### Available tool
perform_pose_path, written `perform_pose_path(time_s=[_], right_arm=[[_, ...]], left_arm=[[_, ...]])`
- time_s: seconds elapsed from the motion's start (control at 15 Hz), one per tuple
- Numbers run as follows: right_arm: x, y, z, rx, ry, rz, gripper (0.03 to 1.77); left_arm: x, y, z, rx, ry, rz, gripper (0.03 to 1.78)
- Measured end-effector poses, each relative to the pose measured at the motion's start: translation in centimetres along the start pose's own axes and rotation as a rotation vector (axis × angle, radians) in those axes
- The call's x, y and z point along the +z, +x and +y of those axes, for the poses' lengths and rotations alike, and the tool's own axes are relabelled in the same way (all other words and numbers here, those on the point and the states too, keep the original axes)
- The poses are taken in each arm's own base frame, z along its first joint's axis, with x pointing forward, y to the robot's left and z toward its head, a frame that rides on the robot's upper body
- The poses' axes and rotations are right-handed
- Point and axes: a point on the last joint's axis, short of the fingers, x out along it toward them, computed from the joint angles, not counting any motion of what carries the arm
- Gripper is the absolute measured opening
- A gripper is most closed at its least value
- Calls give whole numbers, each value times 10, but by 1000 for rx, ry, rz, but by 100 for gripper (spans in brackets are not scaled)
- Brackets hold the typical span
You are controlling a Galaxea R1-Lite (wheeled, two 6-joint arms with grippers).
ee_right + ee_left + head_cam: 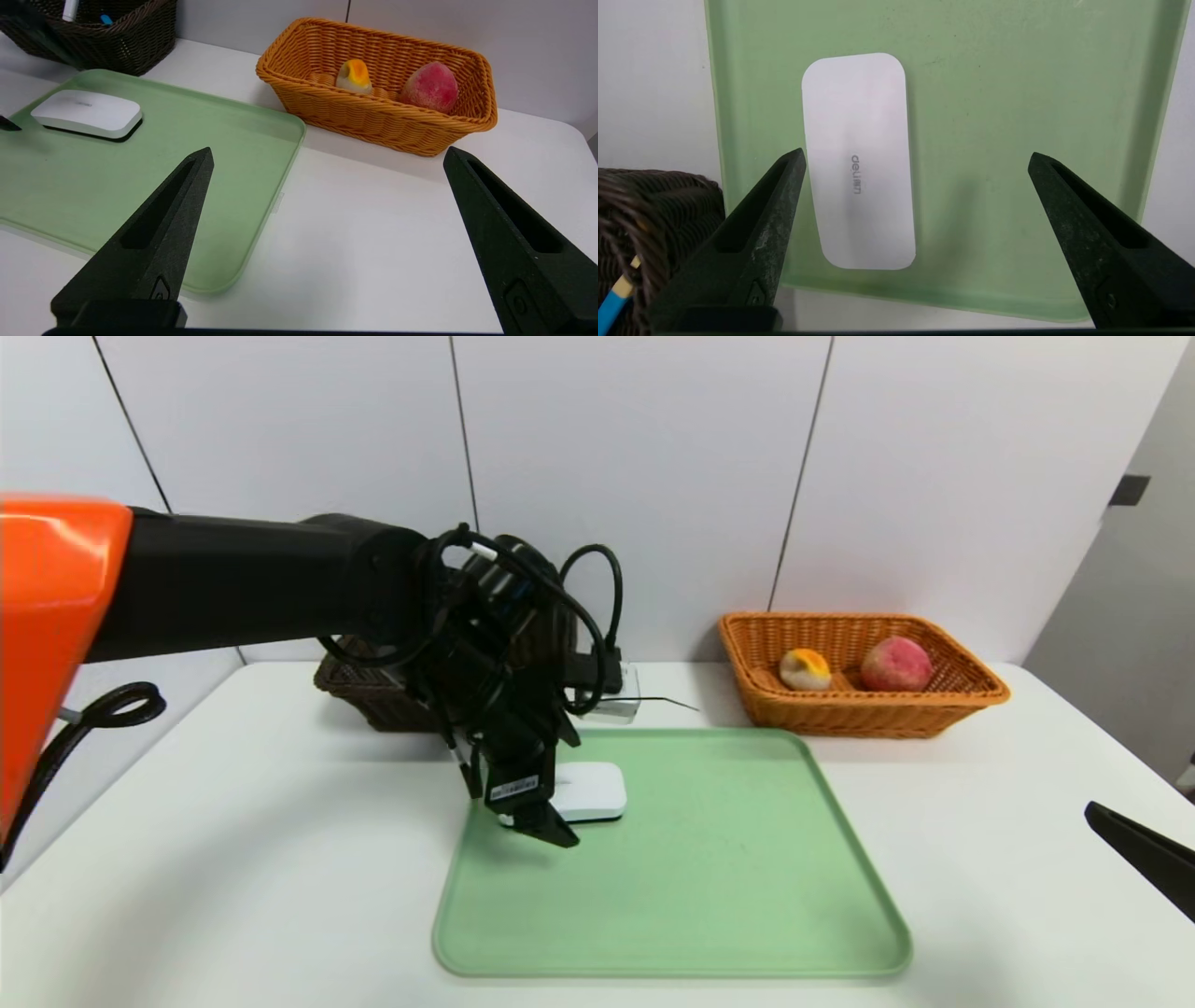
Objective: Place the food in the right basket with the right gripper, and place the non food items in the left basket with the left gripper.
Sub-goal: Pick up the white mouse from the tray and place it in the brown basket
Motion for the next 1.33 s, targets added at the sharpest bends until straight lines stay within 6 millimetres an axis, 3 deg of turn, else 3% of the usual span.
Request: perform_pose_path(time_s=[0.4, 1.33], right_arm=[[-2, -6, 2, 11, -2, -15, 170], [-2, -8, 3, 23, -5, -24, 170]], left_arm=[[-11, 24, 10, -19, -28, 26, 169], [-37, 46, 27, -26, -93, 55, 169]])
